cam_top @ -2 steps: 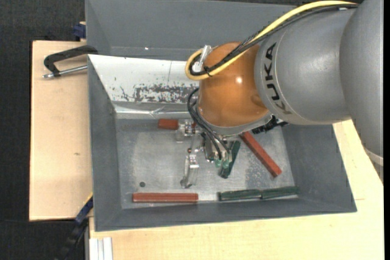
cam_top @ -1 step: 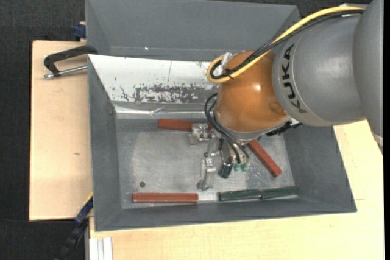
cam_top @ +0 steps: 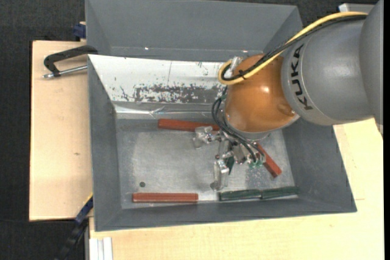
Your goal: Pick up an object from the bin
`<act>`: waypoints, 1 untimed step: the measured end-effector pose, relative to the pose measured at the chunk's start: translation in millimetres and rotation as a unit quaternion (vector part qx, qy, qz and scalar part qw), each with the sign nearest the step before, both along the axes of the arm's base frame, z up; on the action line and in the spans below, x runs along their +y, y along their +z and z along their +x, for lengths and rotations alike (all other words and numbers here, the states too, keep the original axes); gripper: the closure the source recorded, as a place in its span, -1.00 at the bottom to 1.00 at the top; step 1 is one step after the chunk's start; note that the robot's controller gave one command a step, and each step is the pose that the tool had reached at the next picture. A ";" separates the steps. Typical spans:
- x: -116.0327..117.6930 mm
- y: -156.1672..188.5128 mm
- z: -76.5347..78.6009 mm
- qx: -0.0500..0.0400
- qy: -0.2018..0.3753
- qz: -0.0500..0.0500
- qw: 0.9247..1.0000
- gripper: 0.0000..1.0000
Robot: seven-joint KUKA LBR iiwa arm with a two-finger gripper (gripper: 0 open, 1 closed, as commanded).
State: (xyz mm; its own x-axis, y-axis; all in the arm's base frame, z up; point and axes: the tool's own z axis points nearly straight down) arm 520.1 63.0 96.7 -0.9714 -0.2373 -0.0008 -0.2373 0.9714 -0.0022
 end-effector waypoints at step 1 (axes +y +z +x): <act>-10.4 -5.1 15.9 -0.002 0.078 0.002 0.997 -1.00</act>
Offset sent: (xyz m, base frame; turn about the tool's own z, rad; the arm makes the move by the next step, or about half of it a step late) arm 0.0165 -0.0807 0.0315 -0.0659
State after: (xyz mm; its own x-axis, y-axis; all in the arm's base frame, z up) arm 536.0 52.6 91.6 -0.9224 -0.3861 -0.0063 -0.3861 0.9224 0.0002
